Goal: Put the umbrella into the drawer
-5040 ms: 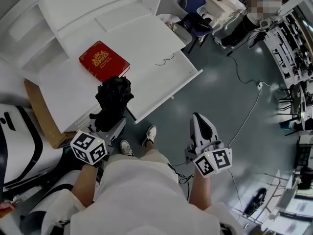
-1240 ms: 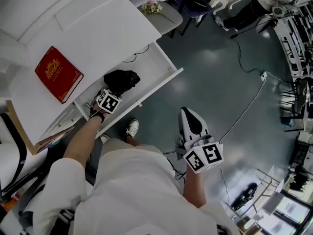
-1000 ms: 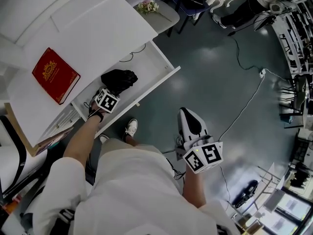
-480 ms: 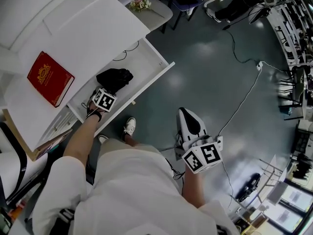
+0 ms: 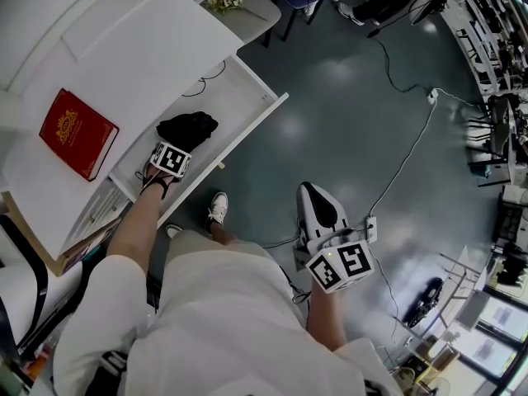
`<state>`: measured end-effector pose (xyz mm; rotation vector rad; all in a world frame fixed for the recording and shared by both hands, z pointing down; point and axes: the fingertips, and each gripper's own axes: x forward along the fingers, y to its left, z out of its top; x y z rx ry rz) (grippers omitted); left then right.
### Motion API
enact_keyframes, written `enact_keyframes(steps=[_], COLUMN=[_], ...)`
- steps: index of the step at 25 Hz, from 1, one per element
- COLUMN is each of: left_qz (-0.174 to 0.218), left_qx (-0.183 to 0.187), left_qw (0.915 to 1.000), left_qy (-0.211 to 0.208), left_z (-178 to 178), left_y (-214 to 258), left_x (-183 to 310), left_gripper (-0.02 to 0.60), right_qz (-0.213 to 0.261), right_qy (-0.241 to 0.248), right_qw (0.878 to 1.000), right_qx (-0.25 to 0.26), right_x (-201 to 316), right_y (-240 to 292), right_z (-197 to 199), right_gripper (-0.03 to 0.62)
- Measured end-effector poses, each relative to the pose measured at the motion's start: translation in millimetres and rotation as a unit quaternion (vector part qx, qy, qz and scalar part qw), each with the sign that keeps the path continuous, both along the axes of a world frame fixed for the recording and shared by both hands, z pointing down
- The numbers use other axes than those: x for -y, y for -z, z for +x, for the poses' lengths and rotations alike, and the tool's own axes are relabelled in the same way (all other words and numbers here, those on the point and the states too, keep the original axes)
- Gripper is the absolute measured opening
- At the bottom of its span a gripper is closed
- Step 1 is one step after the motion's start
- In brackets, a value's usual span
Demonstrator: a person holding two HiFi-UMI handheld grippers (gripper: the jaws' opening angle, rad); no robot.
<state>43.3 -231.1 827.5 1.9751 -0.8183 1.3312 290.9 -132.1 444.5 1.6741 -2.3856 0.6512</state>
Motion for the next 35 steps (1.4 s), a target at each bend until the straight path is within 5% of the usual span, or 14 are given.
enact_keyframes(steps=[3, 7, 25, 35], left_qz=[-0.033, 0.001, 0.101, 0.168], left_qx=[0.016, 0.016, -0.063, -0.075], left_qw=[0.9993, 0.9999, 0.9912, 0.9747], left_qy=[-0.007, 0.002, 0.058, 0.126], left_z=[-2.4, -3.2, -37.1, -93.4], left_y=[-3.7, 1.8, 95.0, 147.9], left_x=[-3.9, -0.1, -7.6, -25.8], left_gripper=[0.285, 0.325, 0.294, 0.095], right_qz=[0.002, 0.003, 0.035, 0.052], right_qy=[-0.001, -0.002, 0.079, 0.134], right_qw=[1.000, 1.000, 0.996, 0.989], right_qx=[0.001, 0.000, 0.024, 0.038], right_x=[-4.7, -12.6, -8.3, -6.3], right_y=[1.0, 2.0, 25.7, 38.5], right_z=[-5.2, -9.3, -94.1, -146.1], right_gripper=[0.002, 0.002, 0.002, 0.002])
